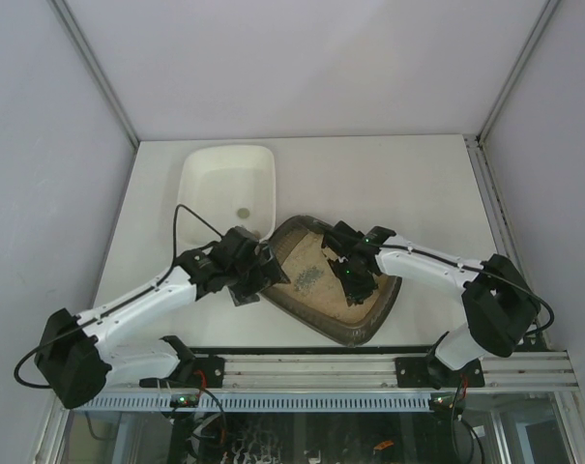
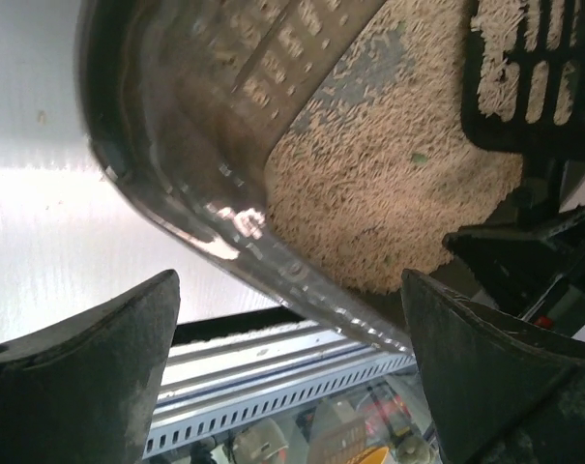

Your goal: Clean the litter box

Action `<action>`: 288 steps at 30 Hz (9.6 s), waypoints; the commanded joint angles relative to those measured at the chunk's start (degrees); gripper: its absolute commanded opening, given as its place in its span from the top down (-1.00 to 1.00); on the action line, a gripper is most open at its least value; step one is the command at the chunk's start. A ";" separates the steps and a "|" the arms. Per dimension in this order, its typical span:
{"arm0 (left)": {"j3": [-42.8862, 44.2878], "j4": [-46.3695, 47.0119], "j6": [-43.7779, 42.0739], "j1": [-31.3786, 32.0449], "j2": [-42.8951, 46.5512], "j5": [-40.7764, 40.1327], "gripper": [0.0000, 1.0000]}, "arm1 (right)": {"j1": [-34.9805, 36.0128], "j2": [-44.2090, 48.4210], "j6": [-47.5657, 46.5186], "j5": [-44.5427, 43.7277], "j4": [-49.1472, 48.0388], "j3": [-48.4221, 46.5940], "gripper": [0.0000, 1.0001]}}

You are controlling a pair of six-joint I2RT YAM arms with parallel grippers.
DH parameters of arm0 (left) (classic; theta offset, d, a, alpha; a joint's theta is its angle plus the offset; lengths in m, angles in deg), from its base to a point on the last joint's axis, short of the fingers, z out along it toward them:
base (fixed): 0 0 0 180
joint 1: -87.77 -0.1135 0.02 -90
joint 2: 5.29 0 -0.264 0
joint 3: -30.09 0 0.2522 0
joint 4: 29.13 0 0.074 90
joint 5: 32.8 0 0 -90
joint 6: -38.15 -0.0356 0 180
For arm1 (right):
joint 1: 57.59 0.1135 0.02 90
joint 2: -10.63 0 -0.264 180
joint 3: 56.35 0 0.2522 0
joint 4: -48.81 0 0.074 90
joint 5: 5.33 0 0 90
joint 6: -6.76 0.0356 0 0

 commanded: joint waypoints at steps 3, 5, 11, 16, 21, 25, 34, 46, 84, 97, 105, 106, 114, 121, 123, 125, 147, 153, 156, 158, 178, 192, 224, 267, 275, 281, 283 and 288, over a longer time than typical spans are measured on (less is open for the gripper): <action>7.28 3.41 1.57 0.17 -6.90 -3.05 -0.99 | -0.95 3.11 2.31 -2.11 -3.75 0.16 1.00; 6.61 6.47 1.42 0.61 -8.63 -1.75 -0.68 | -1.49 3.89 2.24 -2.02 -4.24 0.36 1.00; 5.46 7.73 2.34 1.90 -11.33 1.31 -0.18 | -3.57 6.01 1.38 -0.92 -5.04 1.24 1.00; 6.30 7.70 -0.31 2.49 -14.56 0.03 0.21 | -4.45 7.79 0.77 -0.41 -5.74 1.90 1.00; 15.91 6.10 -7.88 3.40 -20.94 -0.22 0.46 | -5.59 12.41 1.53 1.37 -8.05 4.22 1.00; 26.54 2.61 -14.05 3.64 -27.72 -0.18 0.56 | -7.46 16.56 3.57 8.58 -10.45 8.31 1.00; 39.09 1.39 -22.32 2.79 -37.22 -2.76 0.67 | -6.98 23.12 4.85 8.72 -2.79 11.45 1.00; 51.97 3.70 -30.07 -5.53 -45.92 -4.73 0.64 | -0.46 18.49 10.91 11.48 -5.68 12.63 1.00; 27.07 3.58 -10.61 -3.04 -25.49 6.01 -0.99 | -2.48 16.21 0.67 5.99 -8.62 8.43 1.00; 16.68 13.46 -3.50 -4.92 -21.09 6.09 -0.99 | -5.48 16.33 -6.51 8.76 -7.27 9.06 1.00; 15.03 20.25 1.26 -4.72 -22.71 7.06 -0.99 | -5.29 7.90 -7.18 8.02 -1.55 4.98 1.00; 15.16 21.01 1.88 -4.63 -23.07 6.88 -0.99 | -5.23 7.04 -7.13 8.15 -1.26 4.70 1.00; 16.77 22.45 4.83 -4.27 -25.88 6.76 -0.99 | -4.59 3.78 -6.72 10.02 -5.81 4.34 1.00; 14.63 24.03 5.44 -4.55 -25.17 6.12 -0.99 | -2.98 0.05 -7.25 16.23 -11.51 4.45 1.00; 14.23 24.45 5.58 -4.53 -24.83 5.57 -0.99 | -2.41 -0.45 -7.02 18.37 -14.12 5.19 1.00; 13.86 24.94 5.75 -4.62 -24.54 5.37 -0.99 | -2.09 -0.16 -6.36 20.75 -17.87 6.83 1.00; 10.55 27.06 6.11 -8.29 -22.47 5.56 -1.00 | -8.19 4.85 5.66 39.59 -47.83 23.42 1.00; 10.23 27.20 5.82 -8.87 -21.99 6.05 -1.00 | -12.75 10.08 8.98 42.01 -50.77 28.68 1.00; 10.16 27.04 5.53 -9.54 -21.45 6.18 -1.00 | -14.00 12.08 9.78 42.08 -50.94 29.99 1.00; 10.11 27.02 5.00 -9.98 -21.10 6.48 -1.00 | -14.64 13.36 10.15 41.74 -50.79 30.62 1.00; 21.22 0.69 -28.66 -27.95 -13.31 12.13 -0.99 | -21.58 39.68 28.22 39.77 -80.92 53.98 1.00; 17.06 -8.01 -36.67 -44.10 -2.46 16.45 -0.99 | -21.82 30.46 50.55 39.74 -128.46 64.94 1.00; 14.76 -12.96 -36.36 -44.89 1.53 25.68 -0.75 | -16.12 68.72 54.86 38.47 -60.60 62.05 1.00; 11.28 -12.44 -36.16 -48.16 3.76 29.00 -0.99 | -18.85 64.38 11.62 26.19 -17.01 25.17 1.00; 16.55 -12.64 -39.19 -55.15 -0.09 28.59 -0.99 | -18.80 52.66 8.01 30.29 -25.35 20.18 1.00; 28.66 -24.41 -44.22 -61.37 -9.64 27.66 -0.98 | -18.45 32.58 12.38 36.45 -35.77 11.65 1.00; 30.24 -25.10 -44.49 -64.08 -10.93 28.20 -0.97 | -16.43 23.87 11.89 36.28 -34.73 4.79 1.00; 32.08 -25.29 -45.35 -66.61 -10.69 25.61 -0.97 | -10.34 5.36 9.32 34.22 -32.95 -11.26 1.00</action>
